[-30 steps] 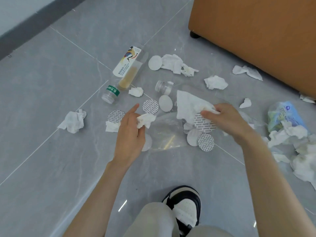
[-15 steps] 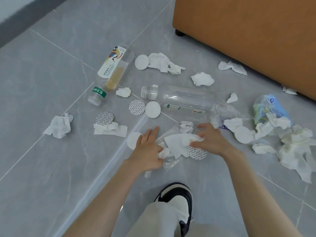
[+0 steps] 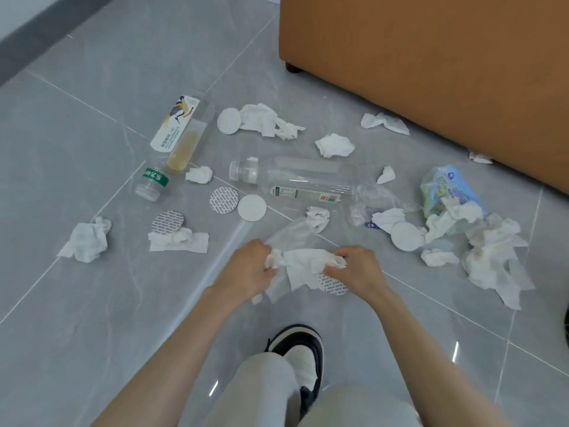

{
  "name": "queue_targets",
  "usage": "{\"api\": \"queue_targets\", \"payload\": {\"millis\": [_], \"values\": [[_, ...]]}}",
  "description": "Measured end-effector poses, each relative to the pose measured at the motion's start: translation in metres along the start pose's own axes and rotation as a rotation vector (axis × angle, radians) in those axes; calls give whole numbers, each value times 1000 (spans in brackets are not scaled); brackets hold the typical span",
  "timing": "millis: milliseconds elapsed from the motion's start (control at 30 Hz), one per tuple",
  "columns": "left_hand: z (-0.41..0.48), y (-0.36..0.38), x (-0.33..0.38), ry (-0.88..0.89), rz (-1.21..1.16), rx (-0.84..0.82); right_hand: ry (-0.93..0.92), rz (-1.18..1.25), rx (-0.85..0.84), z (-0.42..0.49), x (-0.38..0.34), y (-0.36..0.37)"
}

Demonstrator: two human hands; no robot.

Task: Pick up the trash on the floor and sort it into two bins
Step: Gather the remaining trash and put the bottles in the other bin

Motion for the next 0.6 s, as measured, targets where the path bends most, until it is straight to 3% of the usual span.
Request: {"api": "queue_targets", "payload": {"millis": [133, 367, 600], "values": [[-10, -46, 19, 42, -29, 114, 36, 131, 48, -17, 0, -25], [-21, -124, 96, 208, -152, 218, 26, 350, 304, -60, -15, -122], [-28, -174, 213, 415, -164, 169, 88, 592, 488, -135, 3, -222]]}}
Point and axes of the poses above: each hand's wrist, its own z-axis towards the middle knuckle, its own y-axis out of the palm, x = y × z, the point moved 2 cm from there along z, towards the middle knuckle
